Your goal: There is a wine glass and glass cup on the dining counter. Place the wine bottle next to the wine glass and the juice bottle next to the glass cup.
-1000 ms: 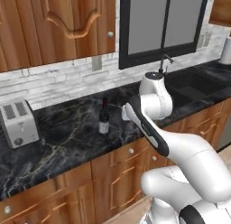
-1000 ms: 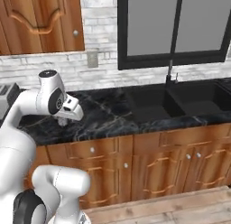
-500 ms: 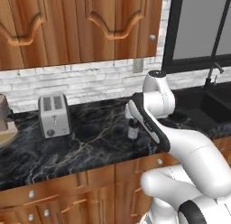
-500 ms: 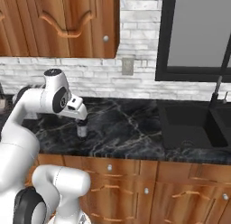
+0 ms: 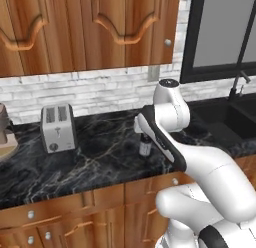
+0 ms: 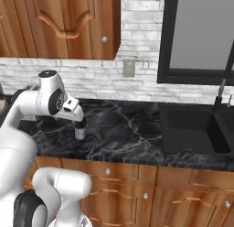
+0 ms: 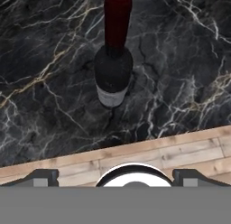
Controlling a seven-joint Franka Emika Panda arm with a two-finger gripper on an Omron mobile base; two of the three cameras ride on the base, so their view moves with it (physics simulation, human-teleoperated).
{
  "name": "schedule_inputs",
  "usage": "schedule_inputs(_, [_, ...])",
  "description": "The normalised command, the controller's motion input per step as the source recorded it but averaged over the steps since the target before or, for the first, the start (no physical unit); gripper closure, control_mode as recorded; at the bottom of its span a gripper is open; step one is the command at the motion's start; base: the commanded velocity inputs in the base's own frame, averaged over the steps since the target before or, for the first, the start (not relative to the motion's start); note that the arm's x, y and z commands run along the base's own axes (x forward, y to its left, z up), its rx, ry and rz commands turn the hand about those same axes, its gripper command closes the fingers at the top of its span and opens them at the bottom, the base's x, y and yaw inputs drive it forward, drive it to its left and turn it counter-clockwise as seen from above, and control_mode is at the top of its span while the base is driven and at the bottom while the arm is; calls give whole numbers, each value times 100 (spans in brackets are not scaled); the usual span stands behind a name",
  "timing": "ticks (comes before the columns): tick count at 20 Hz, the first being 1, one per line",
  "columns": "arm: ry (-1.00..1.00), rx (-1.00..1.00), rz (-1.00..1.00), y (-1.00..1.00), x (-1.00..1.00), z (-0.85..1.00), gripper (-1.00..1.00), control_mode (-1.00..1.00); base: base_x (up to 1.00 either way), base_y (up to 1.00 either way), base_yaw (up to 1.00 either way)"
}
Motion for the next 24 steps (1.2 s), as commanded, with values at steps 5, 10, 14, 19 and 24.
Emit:
schedule_inputs(5, [0, 0, 0, 0, 0, 0, -100, 100, 27, -5, 0])
schedule_inputs(10, [0, 0, 0, 0, 0, 0, -100, 100, 38, 3, 1])
schedule_inputs(14, [0, 0, 0, 0, 0, 0, -100, 100, 18, 3, 2])
schedule_inputs(19, [0, 0, 0, 0, 0, 0, -100, 100, 0, 0, 0])
schedule_inputs(24, [0, 0, 0, 0, 0, 0, -100, 100, 0, 0, 0])
